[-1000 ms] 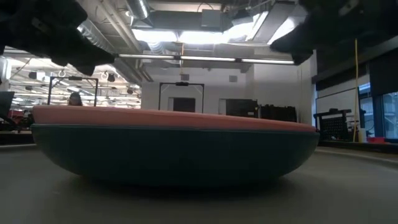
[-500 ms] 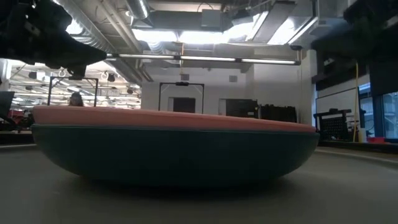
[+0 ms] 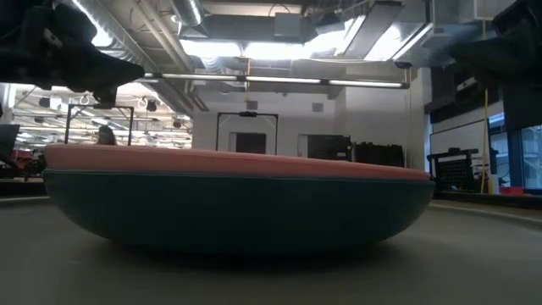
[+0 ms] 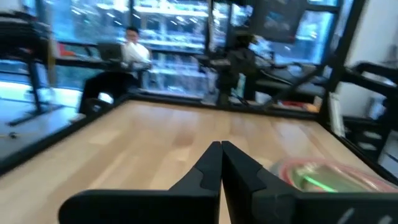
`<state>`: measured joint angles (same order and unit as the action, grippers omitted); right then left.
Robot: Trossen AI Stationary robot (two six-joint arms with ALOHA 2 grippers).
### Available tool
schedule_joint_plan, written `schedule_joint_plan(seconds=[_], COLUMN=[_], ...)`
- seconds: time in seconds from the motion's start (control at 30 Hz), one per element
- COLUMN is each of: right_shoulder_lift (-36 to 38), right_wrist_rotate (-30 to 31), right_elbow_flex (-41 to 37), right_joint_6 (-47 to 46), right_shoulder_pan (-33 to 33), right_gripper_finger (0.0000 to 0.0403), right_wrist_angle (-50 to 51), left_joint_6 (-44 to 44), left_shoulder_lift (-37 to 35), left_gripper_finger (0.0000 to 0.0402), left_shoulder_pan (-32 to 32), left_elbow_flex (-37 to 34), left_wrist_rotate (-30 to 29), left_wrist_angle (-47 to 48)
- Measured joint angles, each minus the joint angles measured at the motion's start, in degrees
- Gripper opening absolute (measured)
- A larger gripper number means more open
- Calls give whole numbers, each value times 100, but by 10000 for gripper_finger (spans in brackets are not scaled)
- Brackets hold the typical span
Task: Stack plastic plates
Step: Return to Home Position
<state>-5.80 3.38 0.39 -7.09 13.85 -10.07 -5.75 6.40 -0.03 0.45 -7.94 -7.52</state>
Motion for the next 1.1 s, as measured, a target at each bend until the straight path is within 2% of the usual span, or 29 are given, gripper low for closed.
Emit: schedule_joint_plan(seconds=[0.1, 0.23, 0.37, 0.53, 0.7, 1.1], right_shoulder_lift=[101, 266, 585, 562, 489, 487], right_wrist_rotate=[-6, -41, 158, -53, 151, 153], right_elbow_flex=[0, -1, 6, 8, 8, 8], right_joint_6=[-2, 19, 145, 236, 136, 140], right_shoulder_pan=[0, 0, 0, 0, -1, 0], right_gripper_finger=[2, 2, 2, 2, 2, 2], right_wrist_angle=[161, 414, 803, 861, 829, 839], left_joint_6=[-19, -146, 103, 48, 21, 16], left_shoulder_lift=[-198, -482, -630, -601, -600, -600], left_gripper_finger=[2, 1, 4, 2, 3, 10], left_shoulder_pan=[-4, -4, 4, 11, 13, 13], left_elbow_flex=[0, 0, 0, 0, 0, 0], left_wrist_rotate=[310, 435, 275, 205, 152, 146], left_wrist_angle=[309, 593, 593, 602, 598, 598])
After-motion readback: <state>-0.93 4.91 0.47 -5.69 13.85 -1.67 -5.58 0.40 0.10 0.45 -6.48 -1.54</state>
